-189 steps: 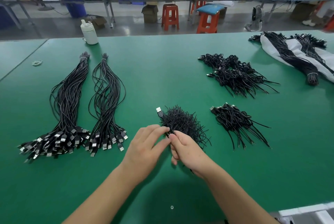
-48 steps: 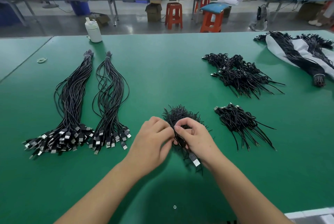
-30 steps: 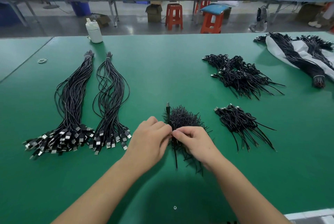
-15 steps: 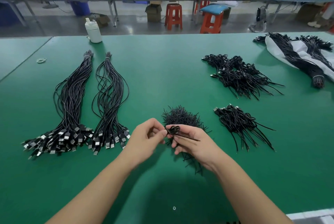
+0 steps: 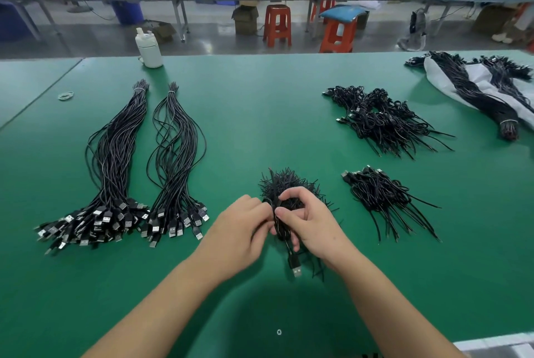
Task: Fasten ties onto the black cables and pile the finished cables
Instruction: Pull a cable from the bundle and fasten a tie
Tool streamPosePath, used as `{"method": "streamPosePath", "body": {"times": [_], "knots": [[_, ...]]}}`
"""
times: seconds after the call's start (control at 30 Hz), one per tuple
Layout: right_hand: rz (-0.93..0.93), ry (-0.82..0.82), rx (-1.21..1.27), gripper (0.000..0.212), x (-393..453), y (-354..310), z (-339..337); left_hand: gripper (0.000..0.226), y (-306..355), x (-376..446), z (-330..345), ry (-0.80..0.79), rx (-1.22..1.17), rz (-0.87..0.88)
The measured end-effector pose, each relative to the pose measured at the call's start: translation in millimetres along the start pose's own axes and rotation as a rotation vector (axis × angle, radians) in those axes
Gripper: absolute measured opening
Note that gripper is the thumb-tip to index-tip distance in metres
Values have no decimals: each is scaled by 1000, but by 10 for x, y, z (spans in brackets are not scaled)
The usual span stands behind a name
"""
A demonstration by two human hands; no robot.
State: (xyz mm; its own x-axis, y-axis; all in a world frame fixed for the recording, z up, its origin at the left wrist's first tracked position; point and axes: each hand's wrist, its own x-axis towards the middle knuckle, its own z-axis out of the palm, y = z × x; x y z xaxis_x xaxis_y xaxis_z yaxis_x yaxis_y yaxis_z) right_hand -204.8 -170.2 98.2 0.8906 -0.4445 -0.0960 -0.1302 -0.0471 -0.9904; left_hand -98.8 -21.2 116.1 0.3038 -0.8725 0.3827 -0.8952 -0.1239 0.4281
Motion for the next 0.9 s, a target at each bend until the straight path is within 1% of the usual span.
{"method": "streamPosePath", "body": {"times": [0.07, 0.13, 0.2, 0.3, 0.33, 0.37, 0.4, 0.47, 0.5, 0.57, 0.63, 0.67, 0.7, 0.73, 0.8, 0.87, 0.9], "knots": [[0, -34, -6, 3, -13, -30, 3, 9, -9, -9, 9, -3, 140, 117], [14, -49, -39, 8, -22, -36, 4, 9, -12, -20, 23, -6, 205, 170], [61, -55, 13, 16, -37, -35, -9, 11, -17, -27, 33, 1, 205, 169], [77, -143, 187, 25, -63, -21, -38, 6, -31, -28, 11, 53, 55, 47], [58, -169, 185, 30, -66, -18, -44, 6, -39, -25, 6, 65, -1, -9], [33, -178, 137, 32, -66, -14, -45, 6, -48, -21, 4, 65, -57, -63], [2, -164, 60, 30, -63, -12, -42, 9, -59, -17, 5, 59, -117, -111], [-52, -84, -107, 18, -61, -27, -39, 14, -72, -8, 14, 62, -200, -171], [-69, -47, -187, 18, -62, -31, -43, 16, -68, -1, 17, 62, -201, -176], [-95, -17, -331, 30, -62, -28, -51, 12, -46, 8, 26, 44, -106, -122], [-107, -19, -428, 35, -56, -27, -57, 7, -27, 17, 42, 28, 79, -6], [-106, -24, -461, 40, -48, -19, -61, 8, -19, 19, 52, 25, 176, 62], [-94, -36, -459, 45, -40, -10, -65, 15, -14, 20, 67, 26, 269, 132], [-66, -55, -409, 47, -30, -2, -71, 22, -15, 21, 84, 36, 352, 203], [48, -105, -197, 49, -25, 25, -88, 28, -16, 25, 119, 78, 445, 308], [141, -136, -6, 46, -35, 32, -110, 28, -35, 38, 158, 123, 451, 343], [155, -134, 25, 43, -43, 27, -128, 28, -58, 50, 182, 147, 442, 344]]}}
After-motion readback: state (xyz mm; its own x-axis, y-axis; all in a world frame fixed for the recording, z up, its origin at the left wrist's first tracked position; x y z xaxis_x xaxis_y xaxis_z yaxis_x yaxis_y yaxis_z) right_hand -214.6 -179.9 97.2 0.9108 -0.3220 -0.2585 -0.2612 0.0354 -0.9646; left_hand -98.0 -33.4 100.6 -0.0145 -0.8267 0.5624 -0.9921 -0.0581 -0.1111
